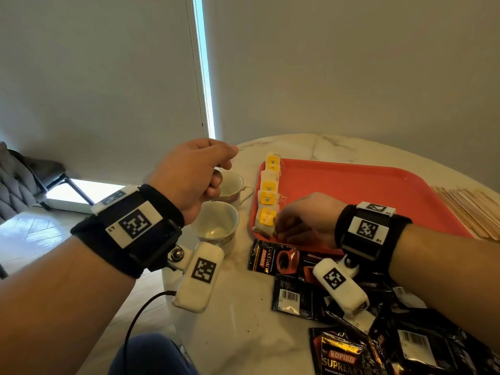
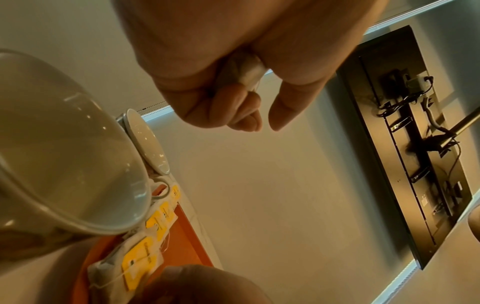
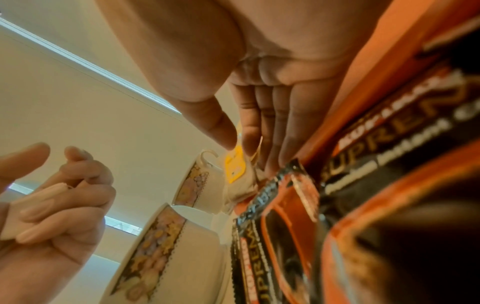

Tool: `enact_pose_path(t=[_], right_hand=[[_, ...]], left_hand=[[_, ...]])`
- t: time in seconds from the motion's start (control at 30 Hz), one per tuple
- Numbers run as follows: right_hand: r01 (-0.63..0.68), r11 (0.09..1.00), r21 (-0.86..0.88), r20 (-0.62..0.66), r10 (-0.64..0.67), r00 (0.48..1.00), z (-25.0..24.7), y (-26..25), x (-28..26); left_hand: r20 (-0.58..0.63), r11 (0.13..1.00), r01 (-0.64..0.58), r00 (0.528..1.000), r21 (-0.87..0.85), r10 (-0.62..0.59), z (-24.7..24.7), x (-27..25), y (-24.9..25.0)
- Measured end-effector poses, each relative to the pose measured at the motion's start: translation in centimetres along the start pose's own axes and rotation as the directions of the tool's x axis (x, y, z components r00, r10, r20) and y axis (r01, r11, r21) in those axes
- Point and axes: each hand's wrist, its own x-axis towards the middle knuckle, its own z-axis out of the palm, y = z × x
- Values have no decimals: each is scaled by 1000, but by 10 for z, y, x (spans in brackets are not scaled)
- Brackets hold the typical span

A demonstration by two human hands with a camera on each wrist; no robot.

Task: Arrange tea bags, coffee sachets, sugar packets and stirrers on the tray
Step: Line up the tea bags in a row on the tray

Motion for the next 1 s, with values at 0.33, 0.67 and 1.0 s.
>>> enact_pose_path(t=[0.33, 0.67, 1.0], right_hand=[[37, 996, 75, -80, -31, 996, -5, -4, 13], [91, 981, 173, -172, -61, 983, -7, -20, 30], [490, 861, 137, -47, -489, 871, -15, -53, -7]], left_hand=[[-26, 999, 37, 999, -18, -38, -1, 0, 3], [84, 941, 214, 976, -262, -199, 2, -5, 11], [49, 990, 110, 993, -82, -106, 21, 2, 8]])
